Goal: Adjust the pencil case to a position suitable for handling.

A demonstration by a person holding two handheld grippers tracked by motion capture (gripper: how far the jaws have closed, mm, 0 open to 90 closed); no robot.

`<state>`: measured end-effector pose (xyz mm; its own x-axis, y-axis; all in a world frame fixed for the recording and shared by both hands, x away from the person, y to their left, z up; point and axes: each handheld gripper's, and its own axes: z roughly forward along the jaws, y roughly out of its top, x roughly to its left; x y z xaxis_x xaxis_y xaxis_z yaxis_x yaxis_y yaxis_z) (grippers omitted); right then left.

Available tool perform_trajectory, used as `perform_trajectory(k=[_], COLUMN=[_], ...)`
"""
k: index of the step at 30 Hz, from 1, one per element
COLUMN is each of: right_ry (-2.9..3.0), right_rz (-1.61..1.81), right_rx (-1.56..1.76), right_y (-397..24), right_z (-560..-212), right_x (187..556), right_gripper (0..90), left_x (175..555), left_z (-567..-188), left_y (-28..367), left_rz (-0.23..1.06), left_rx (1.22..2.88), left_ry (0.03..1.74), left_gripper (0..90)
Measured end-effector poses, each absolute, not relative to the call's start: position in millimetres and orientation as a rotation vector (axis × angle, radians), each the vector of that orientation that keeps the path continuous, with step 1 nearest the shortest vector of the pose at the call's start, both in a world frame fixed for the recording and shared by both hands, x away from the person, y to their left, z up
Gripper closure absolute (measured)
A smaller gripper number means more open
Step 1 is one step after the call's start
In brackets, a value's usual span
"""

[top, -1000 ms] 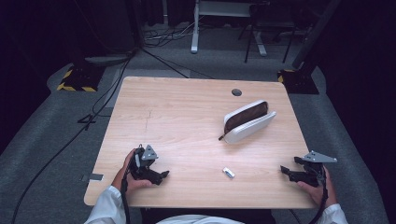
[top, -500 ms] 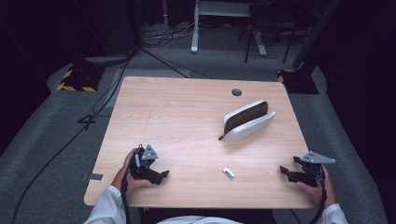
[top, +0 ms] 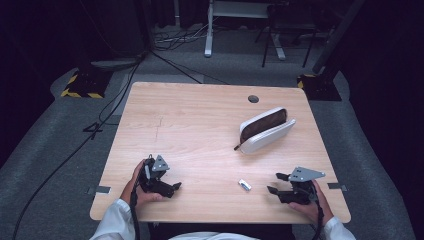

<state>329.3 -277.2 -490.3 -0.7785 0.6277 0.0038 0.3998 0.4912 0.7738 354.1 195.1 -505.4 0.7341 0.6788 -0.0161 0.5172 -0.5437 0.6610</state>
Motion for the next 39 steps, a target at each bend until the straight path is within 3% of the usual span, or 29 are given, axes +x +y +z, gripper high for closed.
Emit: perform_trajectory(k=[8, 11, 14, 23, 39], right_ry=[2.556, 2.563, 2.561, 2.542, 2.467], right_rz=[1.161, 1.136, 1.126, 1.125, 1.106], right_rx=[0.707, 0.686, 0.711, 0.752, 0.901], right_y=[-221.9, -209.0, -206.0, -219.4, -278.9], right_z=[-496.2, -497.8, -499.4, -499.9, -499.9], right_x=[327.2, 331.5, 336.2, 342.3, 345.6], right_gripper=[47.9, 51.4, 53.3, 73.3, 73.8], left_x=[355.6, 357.4, 359.4, 368.0, 406.0], left_z=[-504.7, -503.3, -502.6, -487.5, -459.4], left_y=[194.5, 194.3, 191.5, 166.7, 58.9], left_rz=[0.326, 0.331, 0.324, 0.330, 0.290], left_rx=[2.246, 2.237, 2.238, 2.204, 2.184], left_ry=[0.900, 0.890, 0.882, 0.804, 0.566], left_gripper=[8.2, 17.0, 16.9, 20.4, 24.1])
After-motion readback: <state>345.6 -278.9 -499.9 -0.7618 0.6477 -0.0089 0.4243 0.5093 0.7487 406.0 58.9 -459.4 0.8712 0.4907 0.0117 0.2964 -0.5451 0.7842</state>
